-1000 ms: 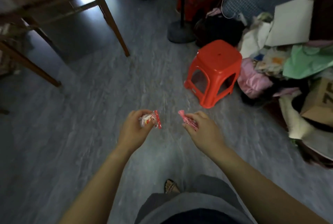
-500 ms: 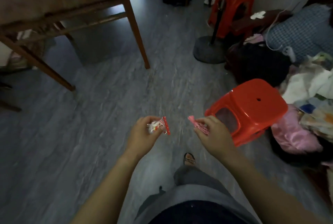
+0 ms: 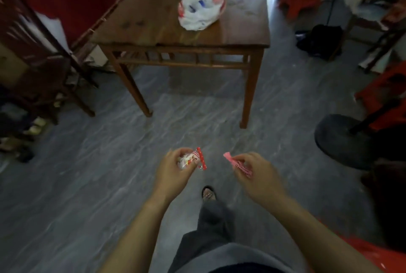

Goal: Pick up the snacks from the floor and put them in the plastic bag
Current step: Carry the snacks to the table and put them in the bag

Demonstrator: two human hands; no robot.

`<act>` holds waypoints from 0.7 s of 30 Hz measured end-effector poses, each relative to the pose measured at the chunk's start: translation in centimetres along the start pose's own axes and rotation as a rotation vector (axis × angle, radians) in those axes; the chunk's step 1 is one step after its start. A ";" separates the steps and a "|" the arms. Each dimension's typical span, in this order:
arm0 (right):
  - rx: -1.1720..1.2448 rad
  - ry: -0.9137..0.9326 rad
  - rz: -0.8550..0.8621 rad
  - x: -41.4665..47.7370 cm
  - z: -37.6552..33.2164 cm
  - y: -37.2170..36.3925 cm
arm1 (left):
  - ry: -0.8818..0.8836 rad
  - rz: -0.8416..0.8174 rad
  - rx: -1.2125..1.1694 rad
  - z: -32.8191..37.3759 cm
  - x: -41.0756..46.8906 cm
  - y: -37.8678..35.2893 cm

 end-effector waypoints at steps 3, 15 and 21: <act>-0.001 0.054 0.007 9.3 -1.6 0.4 | -0.053 -0.013 0.027 1.6 9.0 1.4; 0.107 -0.048 0.142 35.3 -0.4 3.1 | 0.031 -0.027 0.005 3.6 34.3 3.6; 0.121 -0.017 0.101 51.9 1.9 3.3 | 0.036 -0.012 0.002 5.2 49.8 2.6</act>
Point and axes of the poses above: each hand's wrist, its own x-axis towards the middle knuckle, its own y-axis out of the back of the hand, z = x × y, the point moved 6 cm from there along x, towards the middle knuckle, and after that the axes turned 1 degree about z, right-handed, at the moved point
